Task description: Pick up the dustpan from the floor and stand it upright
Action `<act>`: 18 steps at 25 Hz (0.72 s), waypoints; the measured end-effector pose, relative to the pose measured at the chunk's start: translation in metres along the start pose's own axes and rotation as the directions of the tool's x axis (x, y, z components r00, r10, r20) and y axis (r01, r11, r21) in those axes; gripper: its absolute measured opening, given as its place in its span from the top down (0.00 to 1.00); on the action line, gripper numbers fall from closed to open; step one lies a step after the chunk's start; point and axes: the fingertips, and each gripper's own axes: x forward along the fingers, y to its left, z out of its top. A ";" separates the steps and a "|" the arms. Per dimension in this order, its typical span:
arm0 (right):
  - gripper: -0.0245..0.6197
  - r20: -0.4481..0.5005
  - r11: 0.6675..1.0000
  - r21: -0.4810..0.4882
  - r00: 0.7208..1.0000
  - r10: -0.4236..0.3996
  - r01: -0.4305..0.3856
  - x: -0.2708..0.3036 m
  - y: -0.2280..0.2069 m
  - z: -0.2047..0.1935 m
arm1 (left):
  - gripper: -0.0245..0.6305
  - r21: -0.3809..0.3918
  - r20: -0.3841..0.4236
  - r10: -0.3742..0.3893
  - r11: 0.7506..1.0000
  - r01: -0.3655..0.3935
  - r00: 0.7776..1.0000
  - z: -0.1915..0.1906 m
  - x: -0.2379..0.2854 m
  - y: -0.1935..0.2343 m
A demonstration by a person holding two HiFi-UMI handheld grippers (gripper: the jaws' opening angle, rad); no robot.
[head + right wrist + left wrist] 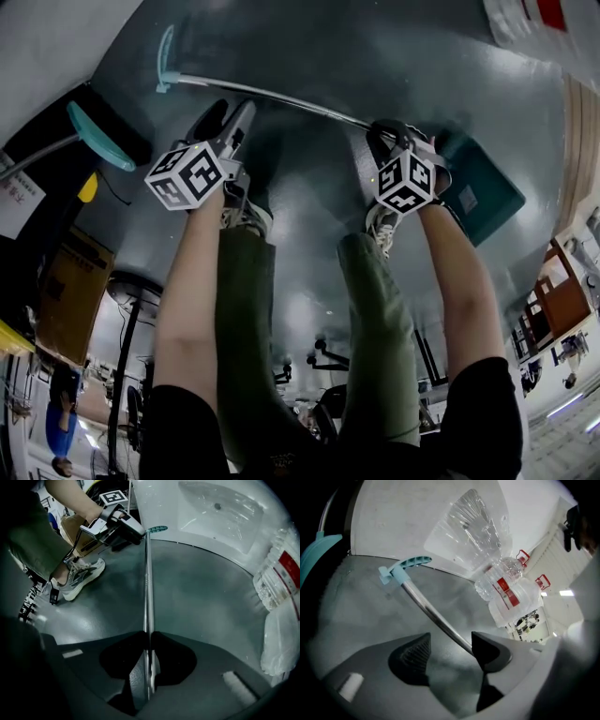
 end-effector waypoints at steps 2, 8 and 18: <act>0.84 0.011 1.000 -0.012 1.000 -0.005 0.005 -0.010 0.001 0.004 | 0.51 -0.006 0.029 -0.023 1.000 0.023 0.999 0.011 -0.004 -0.011; 0.84 0.036 1.000 -0.027 0.999 -0.010 0.011 -0.038 0.003 0.017 | 0.51 -0.004 0.120 -0.087 0.996 0.088 0.989 0.045 -0.026 -0.047; 0.84 0.107 0.998 0.047 0.994 -0.036 0.032 -0.068 -0.009 0.034 | 0.70 0.127 0.195 -0.212 0.974 0.190 0.958 0.089 -0.059 -0.113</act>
